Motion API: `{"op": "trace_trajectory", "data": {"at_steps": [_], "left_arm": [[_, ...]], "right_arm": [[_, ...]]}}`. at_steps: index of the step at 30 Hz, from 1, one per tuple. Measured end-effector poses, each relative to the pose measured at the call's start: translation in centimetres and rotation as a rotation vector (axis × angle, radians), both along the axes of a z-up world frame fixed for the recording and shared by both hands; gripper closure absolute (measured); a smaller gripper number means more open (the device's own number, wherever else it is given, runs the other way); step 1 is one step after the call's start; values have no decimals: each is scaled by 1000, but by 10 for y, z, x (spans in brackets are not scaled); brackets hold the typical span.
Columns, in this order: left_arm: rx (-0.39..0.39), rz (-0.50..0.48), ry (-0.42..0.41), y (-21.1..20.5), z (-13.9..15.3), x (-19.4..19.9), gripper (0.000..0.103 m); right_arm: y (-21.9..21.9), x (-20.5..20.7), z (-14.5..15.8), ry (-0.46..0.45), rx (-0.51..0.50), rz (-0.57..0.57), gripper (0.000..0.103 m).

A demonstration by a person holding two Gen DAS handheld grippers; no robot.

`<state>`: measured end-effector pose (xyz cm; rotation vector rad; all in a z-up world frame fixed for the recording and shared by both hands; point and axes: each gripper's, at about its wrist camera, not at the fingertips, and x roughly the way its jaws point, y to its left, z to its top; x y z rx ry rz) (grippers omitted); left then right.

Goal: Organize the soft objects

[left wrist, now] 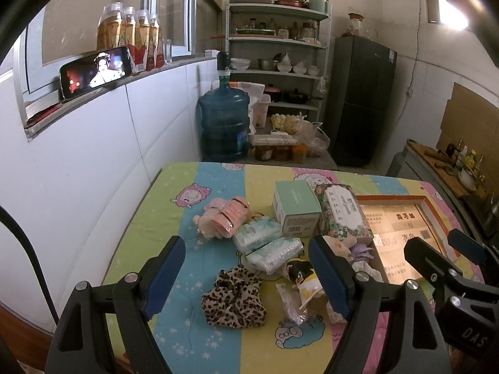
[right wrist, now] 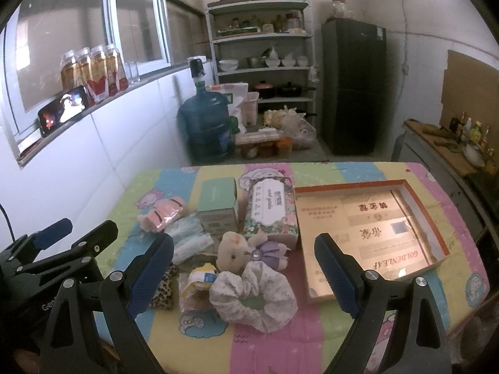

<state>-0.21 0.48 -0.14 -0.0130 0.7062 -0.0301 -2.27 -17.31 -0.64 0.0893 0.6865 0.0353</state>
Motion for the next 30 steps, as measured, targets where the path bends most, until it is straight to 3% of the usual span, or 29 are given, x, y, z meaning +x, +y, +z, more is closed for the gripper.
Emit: {"op": "trace_trajectory", "data": {"at_steps": [25,30], "left_arm": [[-2,6,-1,-1,-1,-2,22],[-23,20,2,10,-6,-3,22]], "right_arm": [[10,-2,1,1,8,23,11],[0,2,-12,33,5,52,11]]}}
